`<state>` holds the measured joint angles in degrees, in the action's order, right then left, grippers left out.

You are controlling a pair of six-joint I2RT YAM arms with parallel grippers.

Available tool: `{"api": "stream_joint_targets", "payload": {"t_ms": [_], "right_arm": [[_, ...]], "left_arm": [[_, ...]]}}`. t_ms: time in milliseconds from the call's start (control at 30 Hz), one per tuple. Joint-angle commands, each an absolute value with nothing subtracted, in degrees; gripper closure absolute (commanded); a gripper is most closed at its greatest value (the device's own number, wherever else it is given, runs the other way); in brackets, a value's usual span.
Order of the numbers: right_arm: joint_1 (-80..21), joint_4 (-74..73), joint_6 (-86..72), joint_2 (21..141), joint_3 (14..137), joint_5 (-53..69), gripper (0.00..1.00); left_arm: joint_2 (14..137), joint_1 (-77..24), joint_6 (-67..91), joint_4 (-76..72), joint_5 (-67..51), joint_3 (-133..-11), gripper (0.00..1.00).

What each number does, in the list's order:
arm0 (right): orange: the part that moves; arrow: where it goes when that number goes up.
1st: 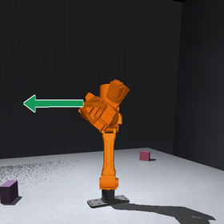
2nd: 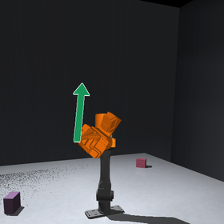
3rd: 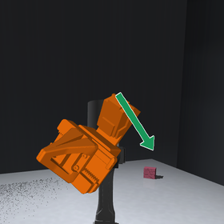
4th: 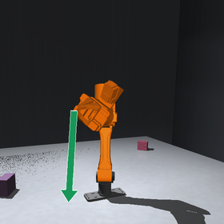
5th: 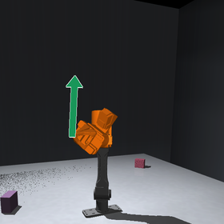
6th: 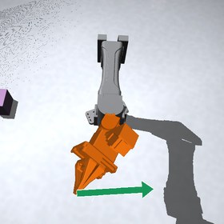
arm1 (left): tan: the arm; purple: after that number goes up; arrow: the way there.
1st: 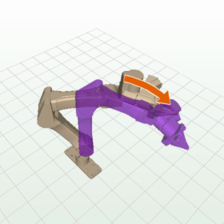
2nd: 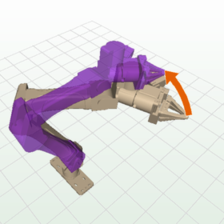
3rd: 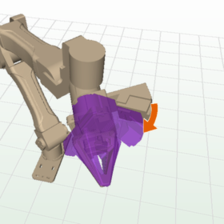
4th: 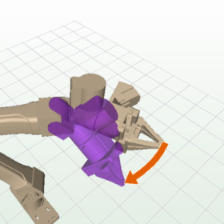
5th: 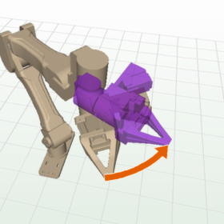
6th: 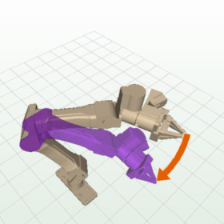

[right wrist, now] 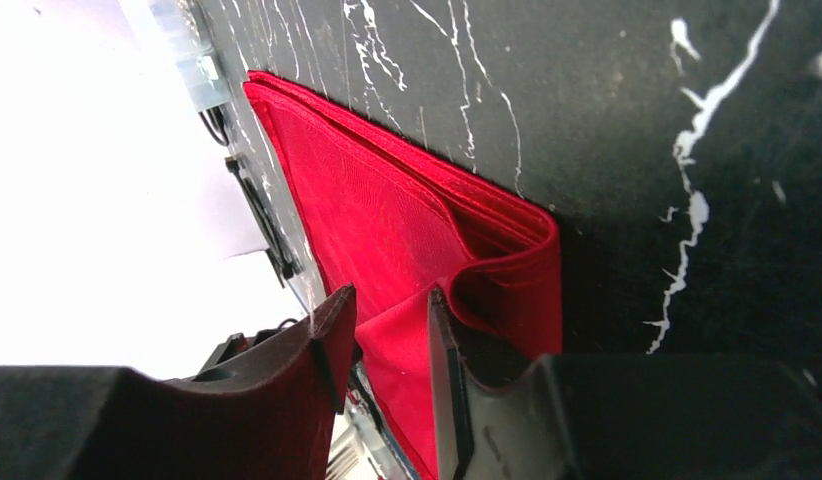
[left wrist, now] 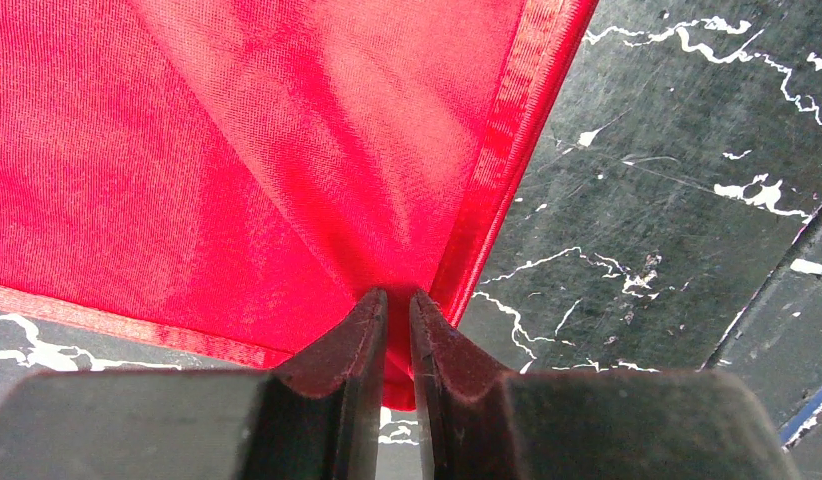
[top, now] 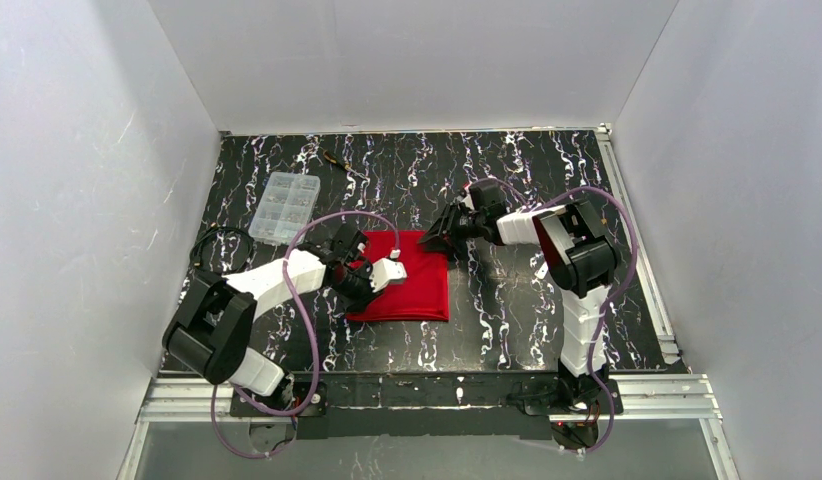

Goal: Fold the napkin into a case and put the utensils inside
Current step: Smooth out the upper triangle-folded napkin at the center of the board.

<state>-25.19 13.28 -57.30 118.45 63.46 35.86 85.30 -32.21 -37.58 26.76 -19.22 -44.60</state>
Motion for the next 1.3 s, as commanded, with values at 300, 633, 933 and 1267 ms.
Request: {"api": "stream_joint_targets", "payload": {"t_ms": [300,633,933,1267], "right_arm": [[-21.9,10.4,-56.1,116.5,69.2,36.1,0.53],[-20.1,9.1,-54.1,116.3,66.2,32.4,0.54],[-20.8,-6.5,-43.6,105.2,70.5,27.4,0.45],[-32.3,-20.4,-33.3,87.3,53.9,12.7,0.48]], "left_arm": [[86.7,-33.2,-39.9,27.3,-15.4,-41.3,0.86],[86.2,-33.8,-39.9,27.3,-14.9,-41.5,0.86],[82.7,-33.8,-36.6,35.7,-18.5,-50.0,0.83],[80.2,-33.1,-34.2,40.8,-21.6,-55.2,0.77]]}}
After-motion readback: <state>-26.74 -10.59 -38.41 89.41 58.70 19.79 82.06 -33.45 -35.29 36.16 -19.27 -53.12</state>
